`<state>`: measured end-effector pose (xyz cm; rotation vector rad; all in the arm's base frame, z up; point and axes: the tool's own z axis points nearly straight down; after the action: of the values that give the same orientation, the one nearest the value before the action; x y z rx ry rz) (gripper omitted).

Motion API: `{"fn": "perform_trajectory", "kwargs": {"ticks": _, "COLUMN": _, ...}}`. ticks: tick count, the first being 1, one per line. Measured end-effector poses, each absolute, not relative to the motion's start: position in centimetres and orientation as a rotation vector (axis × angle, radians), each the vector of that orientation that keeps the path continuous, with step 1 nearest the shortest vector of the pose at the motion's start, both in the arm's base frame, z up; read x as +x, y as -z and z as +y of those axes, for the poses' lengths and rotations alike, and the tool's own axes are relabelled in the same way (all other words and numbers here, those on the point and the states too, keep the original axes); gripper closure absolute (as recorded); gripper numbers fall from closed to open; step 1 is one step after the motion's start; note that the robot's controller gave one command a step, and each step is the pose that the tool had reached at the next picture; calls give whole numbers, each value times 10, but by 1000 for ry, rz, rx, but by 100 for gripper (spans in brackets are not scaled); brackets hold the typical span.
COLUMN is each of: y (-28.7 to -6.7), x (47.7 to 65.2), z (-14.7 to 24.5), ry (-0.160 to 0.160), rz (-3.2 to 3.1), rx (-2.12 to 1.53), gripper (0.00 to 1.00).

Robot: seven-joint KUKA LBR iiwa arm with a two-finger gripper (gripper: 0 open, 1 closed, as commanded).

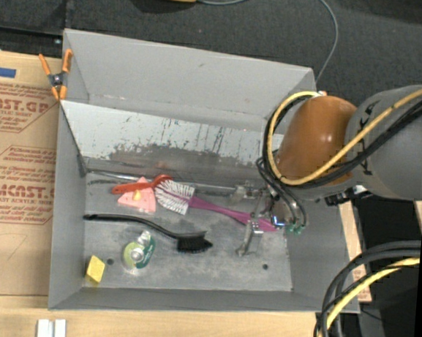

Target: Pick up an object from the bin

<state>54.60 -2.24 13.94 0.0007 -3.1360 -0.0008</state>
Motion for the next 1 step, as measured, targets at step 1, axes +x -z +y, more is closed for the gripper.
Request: {"fn": "perform_trajectory", "kwargs": {"ticks": 1, "y": -144, "x": 547, "z": -22, "ry": 0, "rz": -3143, "rx": 1, "gripper": 0}}
